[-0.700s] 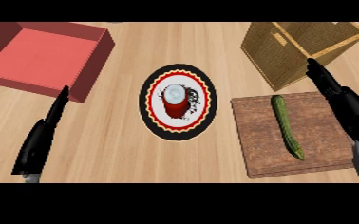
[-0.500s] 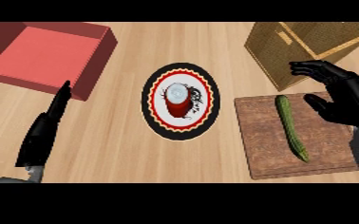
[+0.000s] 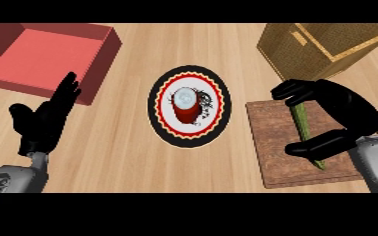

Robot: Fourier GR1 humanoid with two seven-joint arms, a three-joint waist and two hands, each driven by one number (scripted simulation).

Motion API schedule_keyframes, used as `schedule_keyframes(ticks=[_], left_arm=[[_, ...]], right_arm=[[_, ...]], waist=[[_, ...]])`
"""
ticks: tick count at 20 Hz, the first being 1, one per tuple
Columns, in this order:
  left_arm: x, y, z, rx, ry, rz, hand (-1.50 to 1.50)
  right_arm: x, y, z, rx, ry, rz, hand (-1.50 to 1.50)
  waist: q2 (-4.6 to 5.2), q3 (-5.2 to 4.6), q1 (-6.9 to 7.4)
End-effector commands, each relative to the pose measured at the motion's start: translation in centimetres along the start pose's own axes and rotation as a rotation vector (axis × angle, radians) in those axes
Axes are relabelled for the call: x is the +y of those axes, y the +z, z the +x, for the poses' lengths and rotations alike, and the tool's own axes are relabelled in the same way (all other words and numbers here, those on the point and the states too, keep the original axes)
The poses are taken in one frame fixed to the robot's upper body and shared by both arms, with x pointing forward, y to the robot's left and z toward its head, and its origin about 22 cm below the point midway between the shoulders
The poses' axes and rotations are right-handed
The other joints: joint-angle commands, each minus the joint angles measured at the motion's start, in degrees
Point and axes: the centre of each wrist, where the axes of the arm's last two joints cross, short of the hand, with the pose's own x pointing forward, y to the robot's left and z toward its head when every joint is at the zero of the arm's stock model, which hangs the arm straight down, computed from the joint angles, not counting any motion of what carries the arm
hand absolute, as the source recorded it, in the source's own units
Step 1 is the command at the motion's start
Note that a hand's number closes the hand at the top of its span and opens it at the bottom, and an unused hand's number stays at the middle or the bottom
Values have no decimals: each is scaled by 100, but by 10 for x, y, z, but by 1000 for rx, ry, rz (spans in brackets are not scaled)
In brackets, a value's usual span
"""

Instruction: Pick the squash from the cutting board and place it in the basket

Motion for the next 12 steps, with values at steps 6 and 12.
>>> schedule_keyframes(ticks=[6,12], left_arm=[[-3,-9,10,74,43,-6,0],[19,-17,13,61,16,17,0]], right_arm=[[5,-21,52,104,125,78,-150],[-58,-36,111,393,583,156,-150]], waist=[[-99,-25,-148],[-108,-38,-144]])
